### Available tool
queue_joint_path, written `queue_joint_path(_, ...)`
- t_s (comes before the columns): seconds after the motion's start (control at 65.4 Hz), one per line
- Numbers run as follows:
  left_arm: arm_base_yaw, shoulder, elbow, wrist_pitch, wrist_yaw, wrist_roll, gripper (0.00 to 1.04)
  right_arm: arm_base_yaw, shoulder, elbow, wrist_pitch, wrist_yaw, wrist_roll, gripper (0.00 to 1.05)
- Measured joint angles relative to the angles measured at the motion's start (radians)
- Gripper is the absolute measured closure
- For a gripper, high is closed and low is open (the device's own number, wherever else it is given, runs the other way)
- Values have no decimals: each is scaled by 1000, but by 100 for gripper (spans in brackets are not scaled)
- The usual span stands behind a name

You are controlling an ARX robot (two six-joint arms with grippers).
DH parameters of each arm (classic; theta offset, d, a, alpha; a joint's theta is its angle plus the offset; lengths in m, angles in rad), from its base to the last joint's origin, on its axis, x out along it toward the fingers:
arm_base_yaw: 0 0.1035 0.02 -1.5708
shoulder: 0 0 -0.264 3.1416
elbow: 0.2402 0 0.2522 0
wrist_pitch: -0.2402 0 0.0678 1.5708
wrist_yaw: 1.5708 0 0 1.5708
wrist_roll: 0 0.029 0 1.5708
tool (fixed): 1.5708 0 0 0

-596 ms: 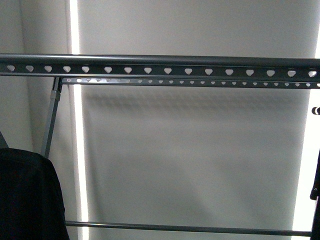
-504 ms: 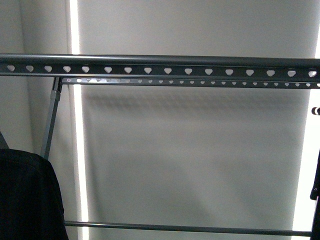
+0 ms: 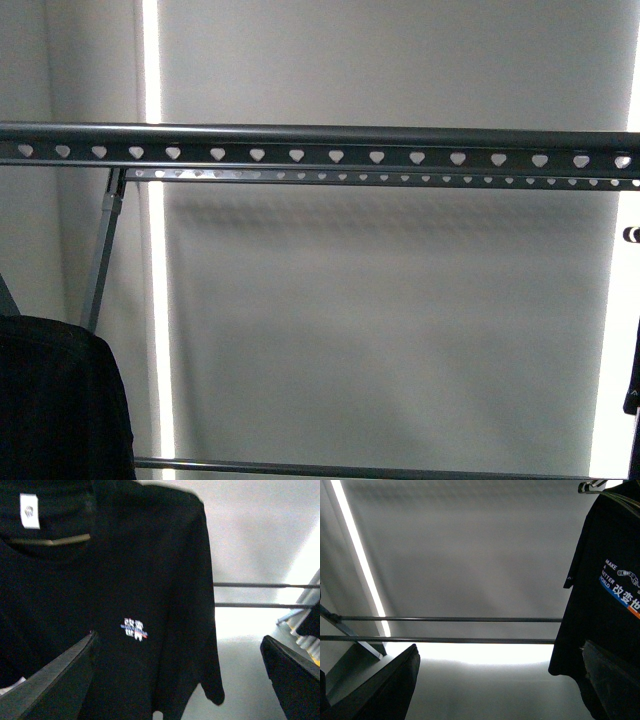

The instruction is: Hang clothes on hanger

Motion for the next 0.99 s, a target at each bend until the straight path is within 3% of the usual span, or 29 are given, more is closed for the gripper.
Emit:
queue_joint_path(0.122,-109,232,173,111,-218,-23,7,0,0,0,0,0,0,7)
queue_joint_path(0.306,-115,573,441,195,-427,-101,7,0,0,0,0,0,0,7)
queue_joint_path(0.55,-32,1052,892,-235,-581,-511,7,0,0,0,0,0,0,7)
queue_joint_path(0.78,-47,1287,1170,-462,-692,-782,7,0,0,0,0,0,0,7)
queue_joint_path(0.994,-93,1389,1307,-613,-746,-935,7,0,0,0,0,0,0,7)
